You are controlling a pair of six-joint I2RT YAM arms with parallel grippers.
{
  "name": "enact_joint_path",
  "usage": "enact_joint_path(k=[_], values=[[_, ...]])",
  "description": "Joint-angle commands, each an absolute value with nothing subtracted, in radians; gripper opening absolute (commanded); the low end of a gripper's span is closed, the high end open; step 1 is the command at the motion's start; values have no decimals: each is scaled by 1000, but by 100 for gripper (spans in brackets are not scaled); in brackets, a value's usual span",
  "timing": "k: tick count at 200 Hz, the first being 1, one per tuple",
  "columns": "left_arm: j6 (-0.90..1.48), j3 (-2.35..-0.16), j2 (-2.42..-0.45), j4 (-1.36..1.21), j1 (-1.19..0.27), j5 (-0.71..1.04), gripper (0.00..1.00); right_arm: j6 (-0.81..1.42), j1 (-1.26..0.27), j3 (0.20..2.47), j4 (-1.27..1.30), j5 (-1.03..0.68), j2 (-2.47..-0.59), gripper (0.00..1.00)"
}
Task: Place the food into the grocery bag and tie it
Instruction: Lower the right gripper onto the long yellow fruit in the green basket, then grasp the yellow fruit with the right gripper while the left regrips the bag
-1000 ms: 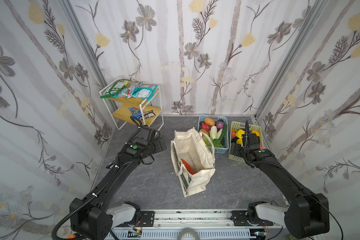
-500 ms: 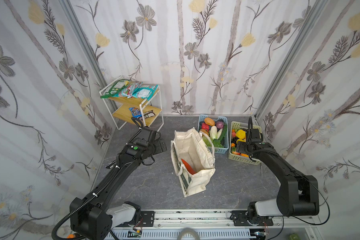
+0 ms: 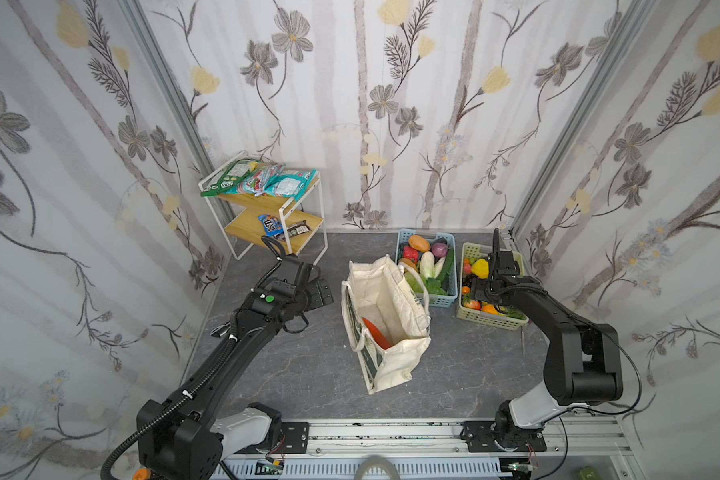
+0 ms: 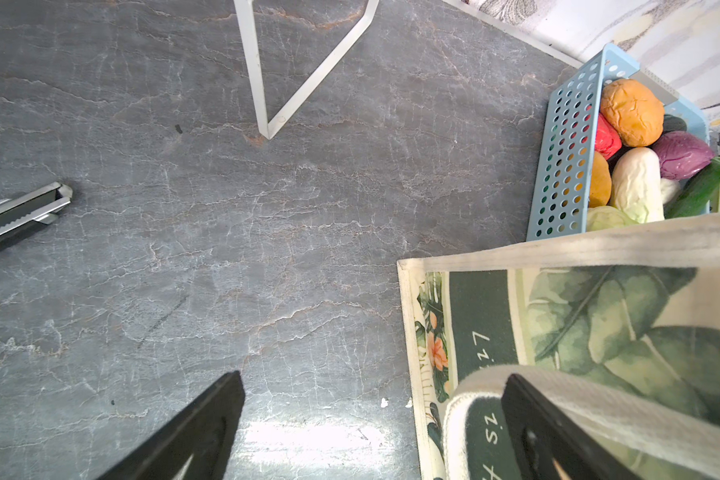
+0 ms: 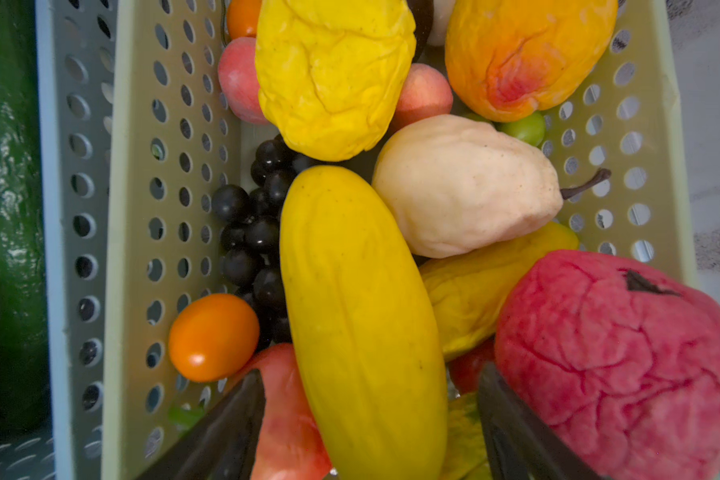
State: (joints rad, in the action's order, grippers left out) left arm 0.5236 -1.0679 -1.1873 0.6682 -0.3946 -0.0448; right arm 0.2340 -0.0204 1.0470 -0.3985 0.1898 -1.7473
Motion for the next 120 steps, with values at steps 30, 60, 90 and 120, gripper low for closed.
enact_joint_path(k=[30,60,90,120], values=[[539,-1056,-1155,643,-396,-1,100,229,-15,1053,-352,172,-1785,71],[534,-1062,-1143,646,-397,22,100,231,-9,1045,-338,151,-1789,63],[543,-1081,-1131,613,-406,160,99,233,-9,1043,-334,140,-1787,59],[598,-1092,-1105,516,-440,280,96,233,-8,1045,-333,136,-1786,56]])
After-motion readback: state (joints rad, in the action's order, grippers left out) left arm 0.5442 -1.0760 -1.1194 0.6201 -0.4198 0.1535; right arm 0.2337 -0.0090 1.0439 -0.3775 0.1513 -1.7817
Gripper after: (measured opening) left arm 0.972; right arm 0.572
